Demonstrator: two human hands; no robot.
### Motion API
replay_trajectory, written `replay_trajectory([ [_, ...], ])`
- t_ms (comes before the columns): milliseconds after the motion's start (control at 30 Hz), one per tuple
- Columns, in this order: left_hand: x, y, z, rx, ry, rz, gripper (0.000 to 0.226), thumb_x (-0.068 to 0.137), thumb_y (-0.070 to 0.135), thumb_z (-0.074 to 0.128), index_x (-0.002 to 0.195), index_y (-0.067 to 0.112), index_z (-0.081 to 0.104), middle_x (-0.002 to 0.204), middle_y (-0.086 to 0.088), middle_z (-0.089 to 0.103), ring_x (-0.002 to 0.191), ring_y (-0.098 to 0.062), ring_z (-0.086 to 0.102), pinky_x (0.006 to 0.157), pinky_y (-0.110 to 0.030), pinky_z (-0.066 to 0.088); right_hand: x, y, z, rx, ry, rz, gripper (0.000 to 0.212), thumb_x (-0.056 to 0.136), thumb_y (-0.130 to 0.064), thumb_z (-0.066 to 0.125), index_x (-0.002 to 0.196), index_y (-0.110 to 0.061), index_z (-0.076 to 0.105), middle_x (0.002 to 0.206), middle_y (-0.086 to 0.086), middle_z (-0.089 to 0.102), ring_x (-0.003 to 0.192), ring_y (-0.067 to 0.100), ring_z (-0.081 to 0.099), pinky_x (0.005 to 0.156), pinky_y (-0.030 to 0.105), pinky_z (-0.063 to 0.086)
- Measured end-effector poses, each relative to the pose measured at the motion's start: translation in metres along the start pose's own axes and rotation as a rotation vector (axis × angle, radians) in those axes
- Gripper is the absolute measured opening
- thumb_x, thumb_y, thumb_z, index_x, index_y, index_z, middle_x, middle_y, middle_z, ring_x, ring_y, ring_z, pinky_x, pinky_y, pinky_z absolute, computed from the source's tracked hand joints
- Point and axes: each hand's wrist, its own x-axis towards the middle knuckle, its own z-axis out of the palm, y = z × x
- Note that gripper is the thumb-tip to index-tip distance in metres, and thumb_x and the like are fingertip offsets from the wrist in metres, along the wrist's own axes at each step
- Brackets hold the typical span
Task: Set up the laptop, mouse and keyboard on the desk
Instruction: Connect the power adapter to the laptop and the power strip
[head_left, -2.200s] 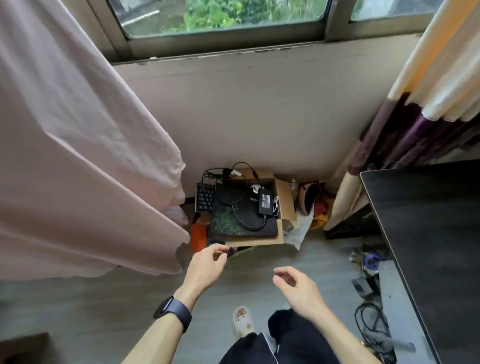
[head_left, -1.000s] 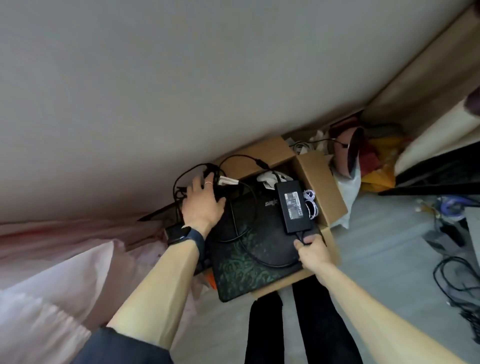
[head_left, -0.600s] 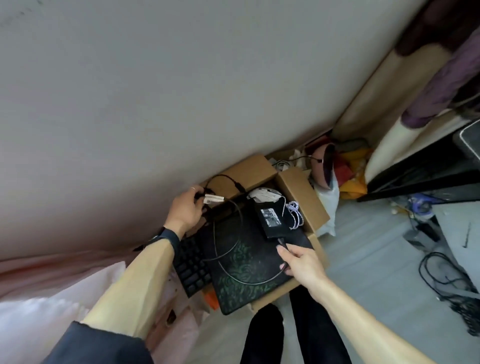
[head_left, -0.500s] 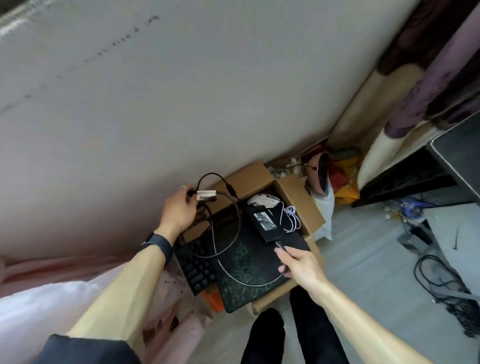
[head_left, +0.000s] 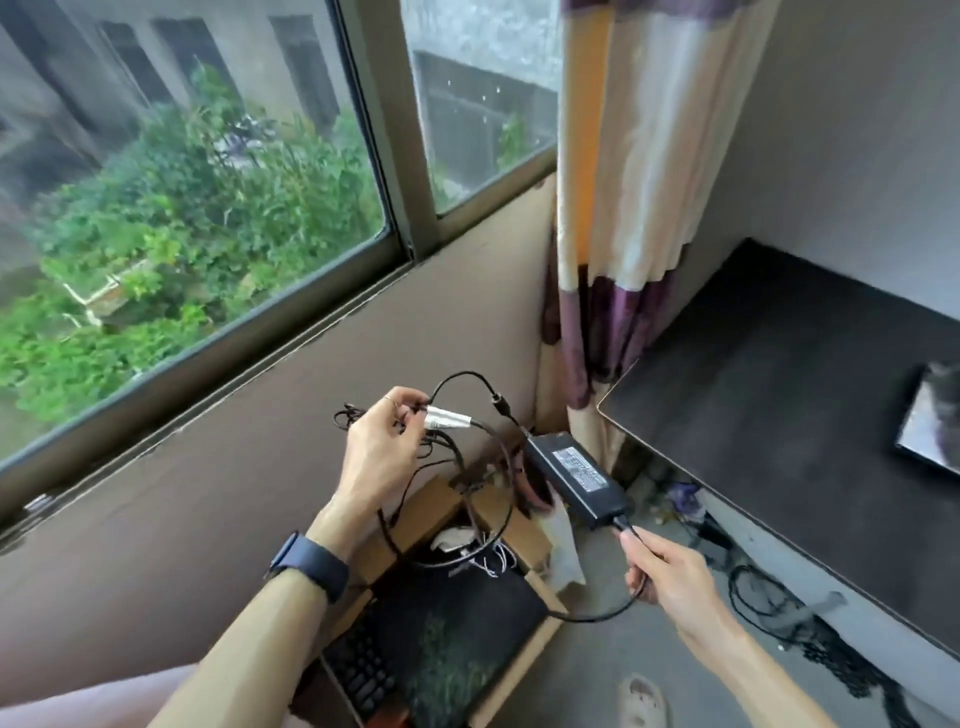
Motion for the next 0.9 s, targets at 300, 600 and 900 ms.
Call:
replay_trajectory([
  [300,0.008,0.189,0.108,-0.01,-0.096,0.325,0.015,0.091,0.016,0.061,0.101,0.025,0.069,0.086,0.009,0.065,0.078,-0.011,0.061,0.071,-0.025,0.044,-0.048,-0.023,-0.18,0.152,0.324,-0.126,0.025,0.096,-0.023,0.064,0.076,-0.012,0.074,0.06,0.003,0.051,0.051,0.012,0.041,0.047,0.025,0.029],
  [600,-0.034,0.363,0.282,0.037,-0.176,0.554,0.013,0.09,0.016,0.062,0.1,0.022,0.068,0.078,0.007,0.062,0.074,-0.013,0.056,0.068,-0.026,0.04,-0.086,-0.003,-0.397,0.527,0.54,-0.162,0.016,0.094,-0.022,0.066,0.098,-0.012,0.079,0.073,-0.004,0.057,0.06,0.009,0.045,0.051,0.023,0.031],
  [900,-0.08,0.483,0.416,0.081,-0.3,0.675,0.011,0.09,0.018,0.063,0.099,0.021,0.068,0.073,0.017,0.056,0.077,-0.011,0.056,0.07,-0.022,0.037,-0.085,0.018,-0.537,0.728,0.749,-0.14,0.024,0.098,-0.028,0.062,0.101,-0.009,0.076,0.069,-0.006,0.06,0.055,0.008,0.047,0.056,0.025,0.034],
])
